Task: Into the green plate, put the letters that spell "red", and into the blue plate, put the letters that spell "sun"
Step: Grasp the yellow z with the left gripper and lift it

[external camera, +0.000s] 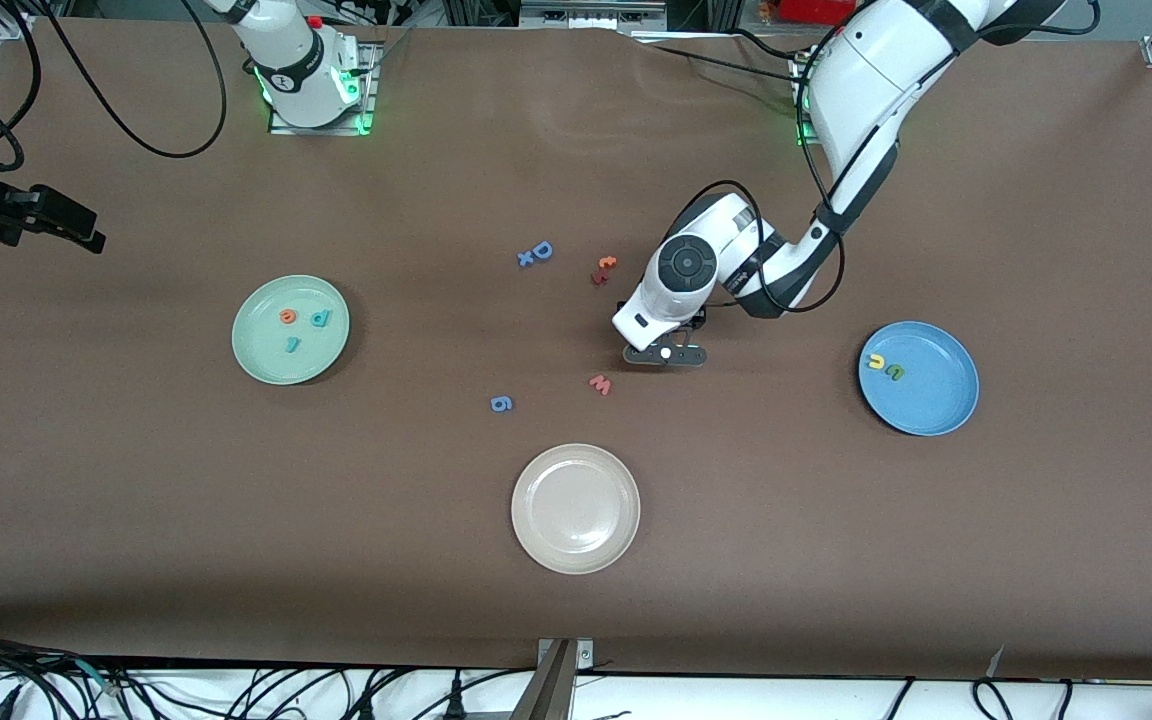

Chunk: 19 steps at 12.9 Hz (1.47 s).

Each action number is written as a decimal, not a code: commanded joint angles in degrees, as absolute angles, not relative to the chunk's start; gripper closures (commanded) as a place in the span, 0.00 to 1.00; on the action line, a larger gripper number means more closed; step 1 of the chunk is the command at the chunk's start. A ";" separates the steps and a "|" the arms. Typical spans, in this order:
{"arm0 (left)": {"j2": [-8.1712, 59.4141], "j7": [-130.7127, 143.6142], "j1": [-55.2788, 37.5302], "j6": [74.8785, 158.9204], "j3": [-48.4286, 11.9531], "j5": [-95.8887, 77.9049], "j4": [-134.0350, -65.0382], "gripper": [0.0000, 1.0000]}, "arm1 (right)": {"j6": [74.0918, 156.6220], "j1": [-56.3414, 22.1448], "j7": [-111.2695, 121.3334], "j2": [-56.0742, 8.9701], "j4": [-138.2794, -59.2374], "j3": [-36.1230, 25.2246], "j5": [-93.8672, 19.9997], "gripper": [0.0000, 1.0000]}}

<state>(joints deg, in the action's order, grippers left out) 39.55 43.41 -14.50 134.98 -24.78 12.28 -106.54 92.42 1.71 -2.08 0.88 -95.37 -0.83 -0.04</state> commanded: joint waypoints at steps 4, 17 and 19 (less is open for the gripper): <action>38.50 41.92 -15.21 134.74 -23.99 11.51 -108.98 0.68 | 92.81 0.97 -2.55 1.67 -96.06 -1.32 0.53 0.00; 26.47 8.93 -4.49 124.64 -16.45 10.81 -109.16 0.90 | 92.81 0.97 -2.55 1.67 -96.06 -1.32 0.53 0.00; 24.09 -1.10 -3.00 122.79 -12.24 10.64 -109.95 0.89 | 92.81 1.05 -2.55 1.67 -95.98 -1.32 0.53 0.00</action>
<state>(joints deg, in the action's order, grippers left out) 28.04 7.78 -4.24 124.37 -15.26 12.28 -107.19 92.42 1.62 -2.08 0.88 -95.38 -0.83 -0.04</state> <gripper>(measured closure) 0.722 0.000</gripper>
